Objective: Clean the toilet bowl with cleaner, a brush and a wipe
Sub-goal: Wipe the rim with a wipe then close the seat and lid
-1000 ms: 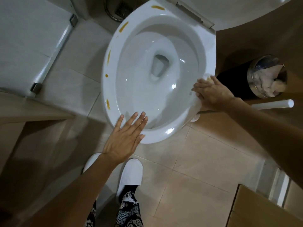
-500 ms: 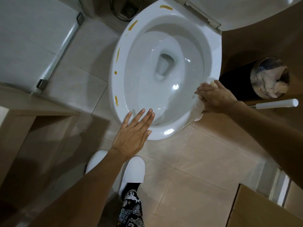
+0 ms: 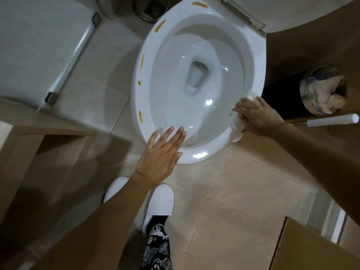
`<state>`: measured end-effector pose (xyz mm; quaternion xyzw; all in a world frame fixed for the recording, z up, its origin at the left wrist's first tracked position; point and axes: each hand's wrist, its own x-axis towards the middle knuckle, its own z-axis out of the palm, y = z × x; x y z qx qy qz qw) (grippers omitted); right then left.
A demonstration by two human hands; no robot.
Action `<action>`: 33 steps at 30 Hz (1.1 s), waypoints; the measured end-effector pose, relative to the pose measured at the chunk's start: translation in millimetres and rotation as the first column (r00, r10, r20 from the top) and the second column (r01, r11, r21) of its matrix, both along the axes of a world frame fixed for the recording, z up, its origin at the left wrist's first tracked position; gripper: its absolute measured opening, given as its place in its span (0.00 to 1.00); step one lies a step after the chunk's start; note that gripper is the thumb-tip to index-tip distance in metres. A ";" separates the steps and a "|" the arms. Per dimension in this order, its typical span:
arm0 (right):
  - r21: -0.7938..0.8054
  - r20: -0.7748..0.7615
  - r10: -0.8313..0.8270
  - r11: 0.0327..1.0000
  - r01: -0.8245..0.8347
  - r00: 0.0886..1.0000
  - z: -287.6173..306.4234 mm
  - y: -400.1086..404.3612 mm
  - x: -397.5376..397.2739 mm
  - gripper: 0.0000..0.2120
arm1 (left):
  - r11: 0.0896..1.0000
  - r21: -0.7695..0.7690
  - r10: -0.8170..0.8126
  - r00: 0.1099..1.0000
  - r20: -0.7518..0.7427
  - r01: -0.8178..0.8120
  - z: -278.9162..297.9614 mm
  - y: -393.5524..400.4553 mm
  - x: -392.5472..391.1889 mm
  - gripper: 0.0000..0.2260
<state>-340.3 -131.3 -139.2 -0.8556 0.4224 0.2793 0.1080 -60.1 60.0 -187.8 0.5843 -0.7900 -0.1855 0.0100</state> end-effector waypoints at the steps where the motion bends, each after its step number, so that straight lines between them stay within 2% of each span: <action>1: -0.002 0.019 -0.017 1.000 0.017 1.000 -1.8 1.7 1.3 0.19 | 1.000 0.003 -0.001 1.000 0.000 0.001 -0.1 -0.1 0.1 0.24; 3: -0.009 0.075 -0.051 0.999 0.052 0.996 -3.2 12.2 5.9 0.19 | 1.000 0.010 -0.001 1.000 0.001 0.001 -0.3 0.2 0.6 0.24; 6: 0.046 0.111 -0.018 0.999 0.013 0.994 -2.7 34.8 18.9 0.27 | 1.000 0.018 0.002 1.000 -0.003 -0.002 0.0 0.4 0.4 0.24; 11: 0.199 0.234 0.025 0.977 -0.074 0.972 -2.3 73.4 39.8 0.27 | 1.000 0.021 0.007 1.000 -0.009 -0.006 0.6 -0.1 0.2 0.25; 16: 0.149 0.168 -0.046 0.989 0.020 0.985 8.1 52.7 25.6 0.24 | 1.000 0.015 0.006 1.000 -0.007 -0.006 -0.7 -0.1 0.1 0.24; 18: 0.125 0.147 -0.066 0.991 0.047 0.987 6.1 48.5 22.4 0.20 | 1.000 0.008 0.004 1.000 0.000 -0.004 -1.2 0.1 0.0 0.25; 22: 0.170 0.185 -0.053 0.985 0.022 0.981 0.4 70.5 39.8 0.22 | 1.000 -0.005 0.011 1.000 0.008 -0.011 -2.2 0.5 -0.3 0.25; 27: 0.307 0.358 -0.146 0.951 0.031 0.922 2.3 117.6 76.6 0.23 | 1.000 0.015 -0.002 1.000 0.001 0.002 -3.0 0.0 1.2 0.25; 33: 0.234 0.292 -0.204 0.962 0.137 0.934 4.4 105.8 54.0 0.23 | 1.000 0.015 -0.003 1.000 -0.019 0.003 -2.7 0.9 5.7 0.26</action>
